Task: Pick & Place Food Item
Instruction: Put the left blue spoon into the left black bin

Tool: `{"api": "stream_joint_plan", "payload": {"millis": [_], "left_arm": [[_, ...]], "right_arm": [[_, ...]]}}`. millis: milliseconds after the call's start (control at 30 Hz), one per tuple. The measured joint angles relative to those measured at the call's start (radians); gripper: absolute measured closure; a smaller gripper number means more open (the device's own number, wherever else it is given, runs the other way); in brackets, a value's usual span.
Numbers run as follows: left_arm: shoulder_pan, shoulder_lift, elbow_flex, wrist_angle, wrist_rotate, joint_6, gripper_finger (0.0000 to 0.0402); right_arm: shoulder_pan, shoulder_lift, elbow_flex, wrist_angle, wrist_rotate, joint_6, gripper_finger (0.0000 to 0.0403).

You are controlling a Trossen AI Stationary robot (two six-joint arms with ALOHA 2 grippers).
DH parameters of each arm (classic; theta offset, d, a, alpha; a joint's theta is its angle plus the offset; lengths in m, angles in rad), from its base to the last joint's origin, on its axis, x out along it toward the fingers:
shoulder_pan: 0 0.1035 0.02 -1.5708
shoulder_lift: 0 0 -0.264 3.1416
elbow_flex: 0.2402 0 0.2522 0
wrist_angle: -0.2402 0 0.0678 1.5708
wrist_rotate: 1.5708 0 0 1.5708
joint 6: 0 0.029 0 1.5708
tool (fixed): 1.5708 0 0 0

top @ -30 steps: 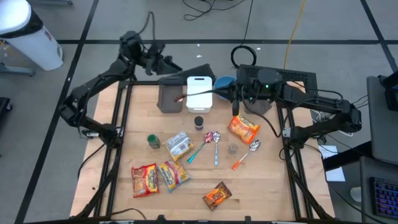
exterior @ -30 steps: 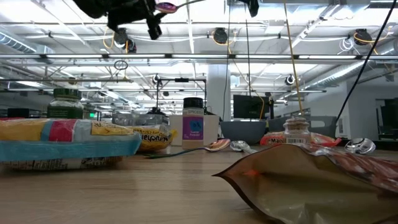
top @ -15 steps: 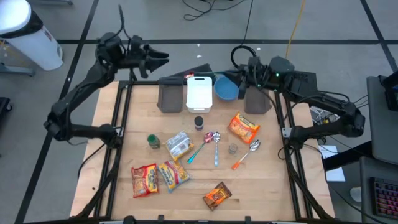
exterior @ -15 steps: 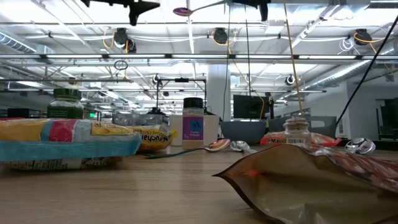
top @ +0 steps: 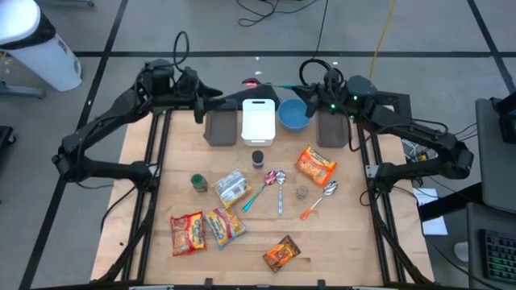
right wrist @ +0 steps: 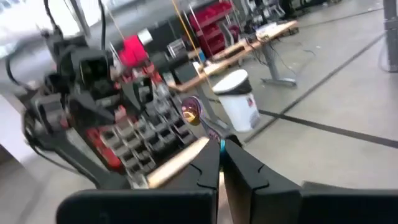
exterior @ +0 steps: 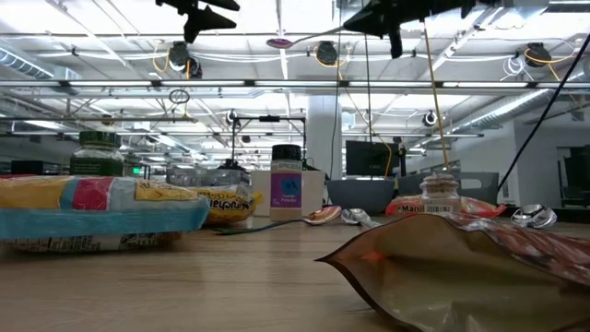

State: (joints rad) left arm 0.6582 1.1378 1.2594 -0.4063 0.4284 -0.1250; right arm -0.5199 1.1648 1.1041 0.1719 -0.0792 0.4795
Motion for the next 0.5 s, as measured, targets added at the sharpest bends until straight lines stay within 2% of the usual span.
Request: {"api": "stream_joint_plan", "payload": {"millis": [200, 267, 500], "left_arm": [[-0.059, 0.0, -0.051, 0.02, -0.052, -0.034, 0.0202], [-0.076, 0.0, -0.081, 0.049, -0.056, -0.058, 0.0201], [-0.153, 0.0, -0.267, 0.373, -0.067, -0.222, 0.0201]], "right_arm": [[0.024, 0.001, -0.193, 0.352, 0.007, 0.179, 0.0403], [0.044, 0.0, -0.254, 0.456, 0.043, 0.225, 0.0403], [0.154, 0.001, -0.4, 0.642, 0.21, 0.272, 0.0403]]}}
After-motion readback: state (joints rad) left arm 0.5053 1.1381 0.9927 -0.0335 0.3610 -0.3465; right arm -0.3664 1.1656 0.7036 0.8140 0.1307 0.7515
